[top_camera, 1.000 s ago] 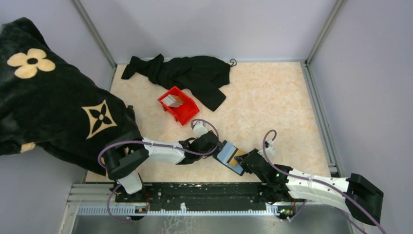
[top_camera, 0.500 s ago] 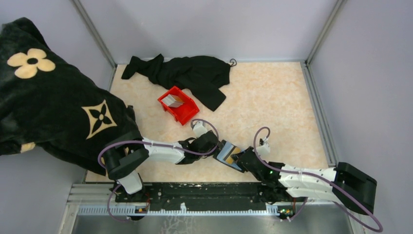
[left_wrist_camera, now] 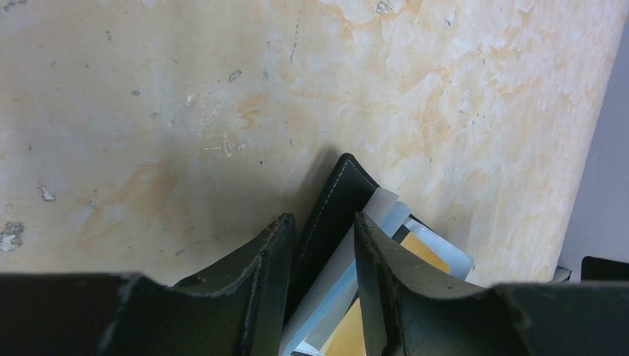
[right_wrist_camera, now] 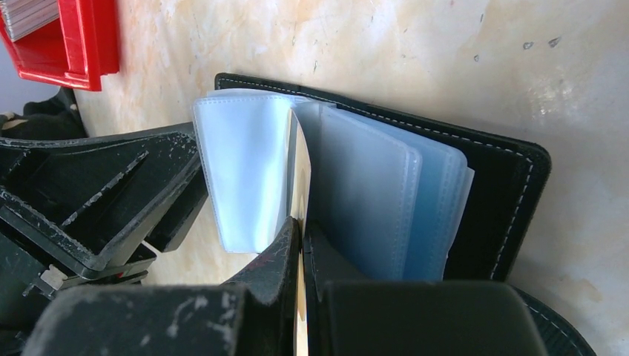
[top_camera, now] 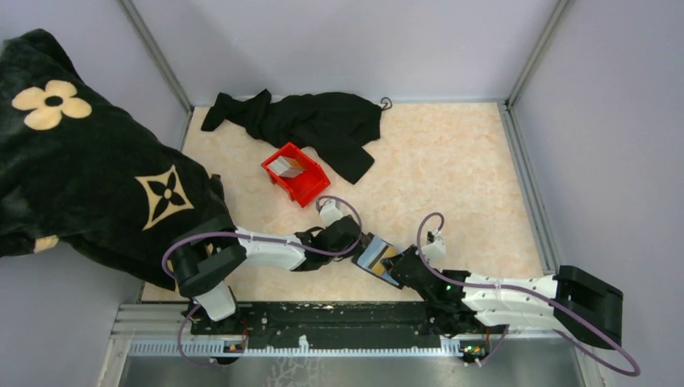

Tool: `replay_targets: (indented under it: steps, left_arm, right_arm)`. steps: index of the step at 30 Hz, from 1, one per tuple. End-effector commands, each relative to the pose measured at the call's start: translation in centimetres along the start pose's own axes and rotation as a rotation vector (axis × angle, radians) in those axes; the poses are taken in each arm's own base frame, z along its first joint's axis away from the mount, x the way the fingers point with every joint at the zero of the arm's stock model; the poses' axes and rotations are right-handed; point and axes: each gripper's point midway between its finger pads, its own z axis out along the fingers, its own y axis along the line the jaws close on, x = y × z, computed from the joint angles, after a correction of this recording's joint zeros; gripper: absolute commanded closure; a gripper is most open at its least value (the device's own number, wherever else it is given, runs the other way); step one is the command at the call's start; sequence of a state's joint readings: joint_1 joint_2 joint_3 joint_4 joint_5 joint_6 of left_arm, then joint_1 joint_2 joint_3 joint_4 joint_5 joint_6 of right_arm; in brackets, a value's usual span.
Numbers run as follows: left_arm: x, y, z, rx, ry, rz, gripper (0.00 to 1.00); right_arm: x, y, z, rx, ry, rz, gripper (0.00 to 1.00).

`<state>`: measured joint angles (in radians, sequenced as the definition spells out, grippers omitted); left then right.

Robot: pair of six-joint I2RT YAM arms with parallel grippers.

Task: Put the credit cards into the card holder
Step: Insert the credit card into the card holder.

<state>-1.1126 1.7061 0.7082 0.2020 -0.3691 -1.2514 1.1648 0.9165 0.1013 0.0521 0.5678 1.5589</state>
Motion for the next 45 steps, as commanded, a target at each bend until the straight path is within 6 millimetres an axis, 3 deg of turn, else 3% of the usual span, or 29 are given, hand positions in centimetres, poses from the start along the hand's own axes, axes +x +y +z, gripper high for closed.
replay_targets:
  steps: [1, 17, 30, 37, 45]
  left_arm:
    - [5.5, 15.8, -2.1, -0.465, 0.247, 0.233, 0.55]
    - [5.8, 15.8, -1.8, -0.469, 0.264, 0.233, 0.55]
    - [5.8, 15.8, -1.9, -0.47, 0.264, 0.232, 0.55]
    - [4.6, 15.3, -1.9, -0.456, 0.232, 0.217, 0.54]
    - [1.9, 14.3, -2.6, -0.439, 0.156, 0.17, 0.54]
  right_arm:
    - [2.5, -5.0, -1.3, 0.146, 0.142, -0.147, 1.0]
    - [2.2, -5.6, -2.5, 0.122, 0.165, -0.077, 1.0]
    - [2.5, -5.3, -1.5, 0.123, 0.232, -0.074, 1.0]
    - [2.9, -4.1, -0.9, 0.109, 0.264, -0.101, 1.0]
    - [2.4, -3.5, -0.1, 0.103, 0.263, -0.116, 1.0]
